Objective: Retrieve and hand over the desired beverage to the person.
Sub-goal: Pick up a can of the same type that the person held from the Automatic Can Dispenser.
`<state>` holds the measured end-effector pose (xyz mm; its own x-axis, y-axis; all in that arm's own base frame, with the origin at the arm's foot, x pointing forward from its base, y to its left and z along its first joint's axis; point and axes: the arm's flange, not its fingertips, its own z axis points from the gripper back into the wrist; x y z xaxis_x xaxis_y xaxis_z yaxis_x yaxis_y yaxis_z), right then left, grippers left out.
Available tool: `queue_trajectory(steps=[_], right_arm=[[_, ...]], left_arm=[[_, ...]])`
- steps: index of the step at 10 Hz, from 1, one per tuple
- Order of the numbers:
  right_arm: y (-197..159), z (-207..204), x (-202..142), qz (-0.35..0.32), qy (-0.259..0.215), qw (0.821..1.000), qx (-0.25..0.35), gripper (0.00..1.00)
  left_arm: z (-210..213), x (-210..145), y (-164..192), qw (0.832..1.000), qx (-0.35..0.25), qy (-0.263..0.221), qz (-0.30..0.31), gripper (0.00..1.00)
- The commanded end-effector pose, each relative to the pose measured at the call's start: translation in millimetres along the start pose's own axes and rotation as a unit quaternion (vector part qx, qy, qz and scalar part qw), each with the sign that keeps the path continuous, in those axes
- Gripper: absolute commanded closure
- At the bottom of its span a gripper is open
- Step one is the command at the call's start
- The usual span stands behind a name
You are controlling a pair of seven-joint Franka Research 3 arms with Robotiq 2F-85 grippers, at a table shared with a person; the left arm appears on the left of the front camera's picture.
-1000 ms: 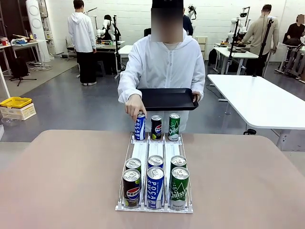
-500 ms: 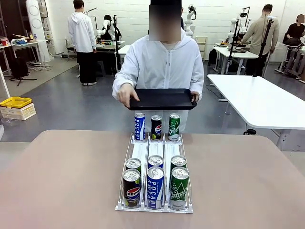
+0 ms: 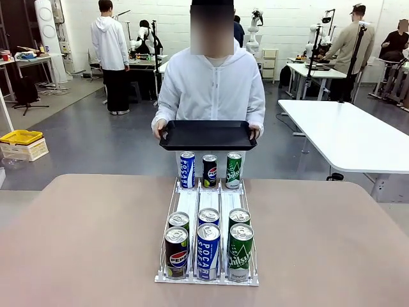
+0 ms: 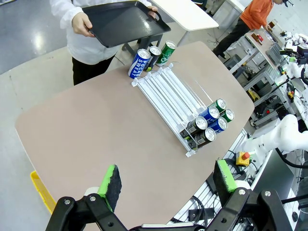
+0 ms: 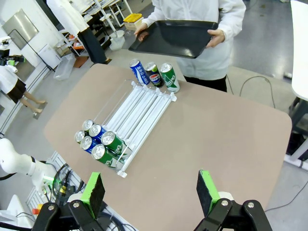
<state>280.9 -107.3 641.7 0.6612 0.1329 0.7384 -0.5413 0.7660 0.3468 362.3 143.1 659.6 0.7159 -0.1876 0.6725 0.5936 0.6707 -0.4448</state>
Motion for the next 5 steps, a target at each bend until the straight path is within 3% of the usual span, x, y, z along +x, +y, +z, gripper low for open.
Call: queue_trajectory(steps=[1,5], right_arm=[[0.3,-0.7,0.2,0.006,-0.001,1.0,0.006,0.0],[0.3,-0.7,0.2,0.006,-0.001,1.0,0.006,0.0]], left_arm=[[2.1,-0.2,0.4,1.0,-0.005,-0.001,-0.006,0.0],[2.1,-0.2,0.4,1.0,-0.005,-0.001,-0.006,0.0]])
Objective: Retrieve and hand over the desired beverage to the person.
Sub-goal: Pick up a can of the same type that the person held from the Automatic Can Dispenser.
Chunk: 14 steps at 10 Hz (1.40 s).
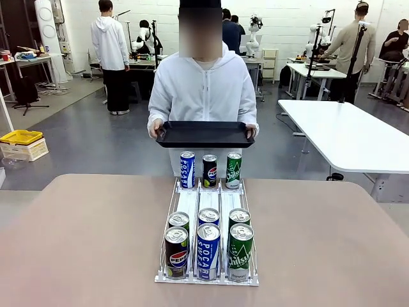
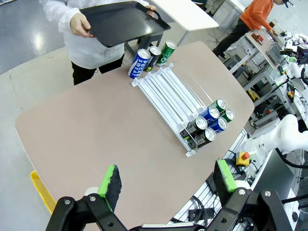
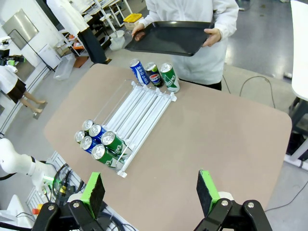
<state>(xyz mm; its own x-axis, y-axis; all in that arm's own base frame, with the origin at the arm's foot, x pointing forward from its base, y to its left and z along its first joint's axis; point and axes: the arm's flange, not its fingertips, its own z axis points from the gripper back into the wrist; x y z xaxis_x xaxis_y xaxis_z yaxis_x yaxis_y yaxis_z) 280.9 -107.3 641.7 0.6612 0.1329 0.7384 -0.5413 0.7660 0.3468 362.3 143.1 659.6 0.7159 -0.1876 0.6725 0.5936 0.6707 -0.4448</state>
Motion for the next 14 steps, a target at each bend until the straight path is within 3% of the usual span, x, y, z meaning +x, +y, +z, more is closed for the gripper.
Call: queue_trajectory(steps=[1,2,4,6,7,9,11,14], right_arm=[[0.3,-0.7,0.2,0.006,-0.001,1.0,0.006,0.0],[0.3,-0.7,0.2,0.006,-0.001,1.0,0.006,0.0],[0.3,-0.7,0.2,0.006,-0.001,1.0,0.006,0.0],[0.3,-0.7,0.2,0.006,-0.001,1.0,0.006,0.0],[0.3,-0.7,0.2,0.006,-0.001,1.0,0.006,0.0],[0.3,-0.7,0.2,0.006,-0.001,1.0,0.006,0.0],[0.3,-0.7,0.2,0.006,-0.001,1.0,0.006,0.0],[0.3,-0.7,0.2,0.006,-0.001,1.0,0.006,0.0]], left_arm=[[0.0,0.0,0.0,1.0,0.0,0.0,0.0,0.0],[-36.4,11.2,-37.4,0.997,-0.008,0.07,-0.031,0.0],[-111.8,27.8,-105.7,0.986,-0.016,0.163,-0.012,0.0],[-189.9,33.8,-167.1,0.975,0.091,0.182,0.095,0.0],[-240.2,26.7,-195.9,0.949,0.2,0.2,0.142,0.0],[-318.9,12.0,-231.5,0.921,0.271,0.219,0.172,0.0],[-372.7,-0.2,-260.2,0.917,0.287,0.214,0.177,0.0],[-386.7,3.9,-263.6,0.917,0.263,0.234,0.188,0.0]])
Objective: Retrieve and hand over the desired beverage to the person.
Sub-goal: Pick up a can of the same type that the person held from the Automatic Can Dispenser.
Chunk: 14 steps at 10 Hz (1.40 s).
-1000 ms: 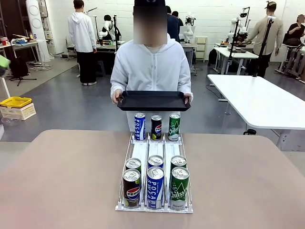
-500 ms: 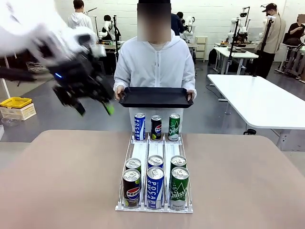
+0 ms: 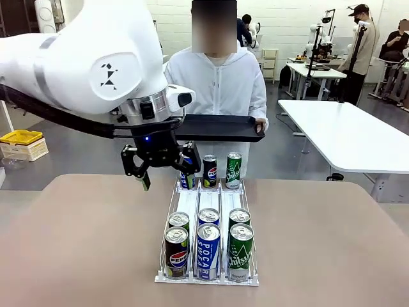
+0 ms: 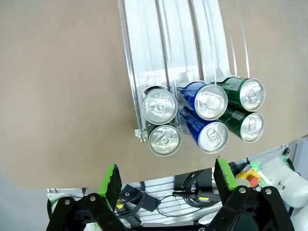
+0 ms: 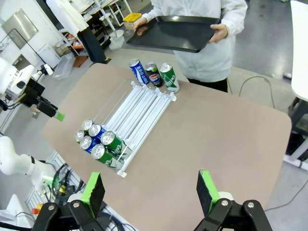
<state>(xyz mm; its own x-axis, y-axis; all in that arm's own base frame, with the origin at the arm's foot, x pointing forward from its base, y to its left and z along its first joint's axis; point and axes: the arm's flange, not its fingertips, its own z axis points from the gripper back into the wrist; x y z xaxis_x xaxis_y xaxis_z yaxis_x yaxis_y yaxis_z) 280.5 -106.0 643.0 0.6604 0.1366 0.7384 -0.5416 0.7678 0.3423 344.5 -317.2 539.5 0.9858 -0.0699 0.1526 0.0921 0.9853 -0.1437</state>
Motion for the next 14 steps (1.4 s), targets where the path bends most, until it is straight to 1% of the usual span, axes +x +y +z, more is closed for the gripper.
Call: queue_trajectory(steps=[1,9,10,11,12,13,14], right_arm=[[-1.4,-0.9,-0.7,0.004,-0.002,1.0,0.007,0.0],[-1.4,-0.9,-0.7,0.004,-0.002,1.0,0.007,0.0],[-1.4,-0.9,-0.7,0.004,-0.002,1.0,0.007,0.0],[-1.4,-0.9,-0.7,0.004,-0.002,1.0,0.007,0.0],[-1.4,-0.9,-0.7,0.004,-0.002,1.0,0.007,0.0],[-1.4,-0.9,-0.7,0.004,-0.002,1.0,0.007,0.0],[-1.4,-0.9,-0.7,0.004,-0.002,1.0,0.007,0.0]], left_arm=[[-1.0,-8.9,2.3,1.0,0.01,-0.007,-0.001,0.0],[-1.0,-8.9,2.3,1.0,0.01,-0.007,-0.001,0.0],[-0.2,-4.0,0.7,1.0,0.001,0.003,-0.01,0.0],[-8.2,-9.4,-15.2,1.0,-0.004,0.014,-0.02,0.0],[-12.6,-15.0,-27.0,1.0,0.007,0.005,-0.022,0.0],[-15.7,-21.1,-38.0,1.0,0.004,-0.003,-0.028,0.0],[-19.9,-23.3,-45.2,1.0,0.01,-0.007,-0.016,0.0]])
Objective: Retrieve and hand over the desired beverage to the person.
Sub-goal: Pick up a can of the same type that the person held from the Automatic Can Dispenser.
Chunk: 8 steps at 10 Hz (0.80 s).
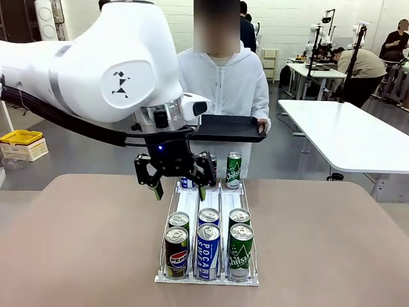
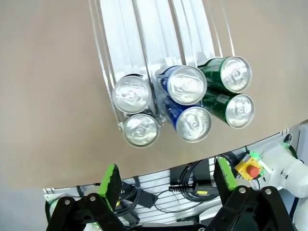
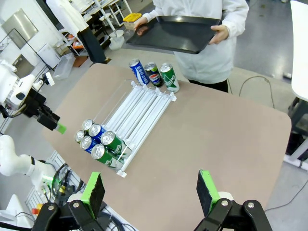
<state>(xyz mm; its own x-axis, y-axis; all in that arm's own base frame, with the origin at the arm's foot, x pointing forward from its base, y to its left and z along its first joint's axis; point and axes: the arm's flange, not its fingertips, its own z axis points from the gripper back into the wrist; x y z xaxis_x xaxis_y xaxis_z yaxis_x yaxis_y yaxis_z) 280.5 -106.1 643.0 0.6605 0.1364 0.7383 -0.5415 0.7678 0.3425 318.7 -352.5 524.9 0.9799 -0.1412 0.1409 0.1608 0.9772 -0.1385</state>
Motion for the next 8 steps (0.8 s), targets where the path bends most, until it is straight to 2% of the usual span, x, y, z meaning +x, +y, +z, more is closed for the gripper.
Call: queue_trajectory(steps=[1,4,5,8], right_arm=[[-1.3,-0.9,-0.6,0.004,-0.002,1.0,0.007,0.0],[-1.3,-0.9,-0.6,0.004,-0.002,1.0,0.007,0.0],[-1.3,-0.9,-0.6,0.004,-0.002,1.0,0.007,0.0],[-1.3,-0.9,-0.6,0.004,-0.002,1.0,0.007,0.0]], left_arm=[[-10.7,0.0,-16.8,1.0,0.019,-0.01,0.016,0.0],[-36.6,2.3,-44.6,0.999,0.041,0.029,0.021,0.0],[-44.8,5.4,-53.2,0.997,0.046,0.051,0.041,0.0],[-63.2,10.9,-68.3,0.991,0.061,0.068,0.102,0.0]])
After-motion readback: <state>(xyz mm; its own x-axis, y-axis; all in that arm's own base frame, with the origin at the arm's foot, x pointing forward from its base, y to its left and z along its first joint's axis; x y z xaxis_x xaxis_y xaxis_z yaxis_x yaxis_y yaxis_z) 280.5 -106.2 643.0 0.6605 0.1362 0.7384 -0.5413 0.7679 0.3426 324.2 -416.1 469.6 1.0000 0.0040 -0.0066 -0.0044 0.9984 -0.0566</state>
